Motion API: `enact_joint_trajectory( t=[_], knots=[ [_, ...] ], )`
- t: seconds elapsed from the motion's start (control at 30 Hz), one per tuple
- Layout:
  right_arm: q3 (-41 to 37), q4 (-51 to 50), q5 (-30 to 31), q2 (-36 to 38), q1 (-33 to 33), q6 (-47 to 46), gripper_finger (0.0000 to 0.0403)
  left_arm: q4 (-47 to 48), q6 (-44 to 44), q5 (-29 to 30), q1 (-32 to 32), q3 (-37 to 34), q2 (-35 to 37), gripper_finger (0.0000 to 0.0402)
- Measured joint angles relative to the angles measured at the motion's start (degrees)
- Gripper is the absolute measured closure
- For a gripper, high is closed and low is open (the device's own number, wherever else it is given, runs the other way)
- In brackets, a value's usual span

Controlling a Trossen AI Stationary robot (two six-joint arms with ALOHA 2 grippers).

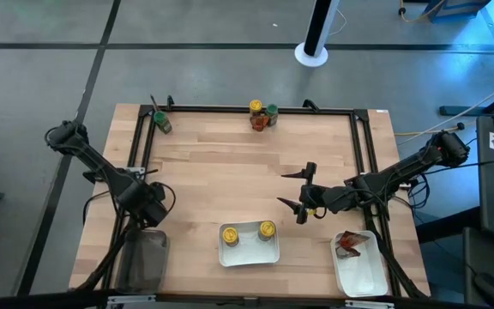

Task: Sort spices by type
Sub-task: Put the bottom left green seasoning bottle into the black bin

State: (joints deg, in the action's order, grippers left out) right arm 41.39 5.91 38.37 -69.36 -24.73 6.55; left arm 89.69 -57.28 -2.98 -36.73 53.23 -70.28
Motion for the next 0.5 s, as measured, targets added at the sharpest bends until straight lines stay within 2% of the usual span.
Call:
enact_joint_trajectory(
  t=[0.17, 0.5],
  knots=[
    [0.0, 0.0, 0.0, 0.0, 0.0, 0.4, 0.0072, 0.1, -2.3, 0.0, 0.0, 5.4, 0.0, 0.0210],
    [0.0, 0.0, 0.1, 0.0, 0.0, 6.7, 0.0072, 0.4, -10.4, -1.4, 0.0, 17.0, -1.1, 0.0210]
  ],
)
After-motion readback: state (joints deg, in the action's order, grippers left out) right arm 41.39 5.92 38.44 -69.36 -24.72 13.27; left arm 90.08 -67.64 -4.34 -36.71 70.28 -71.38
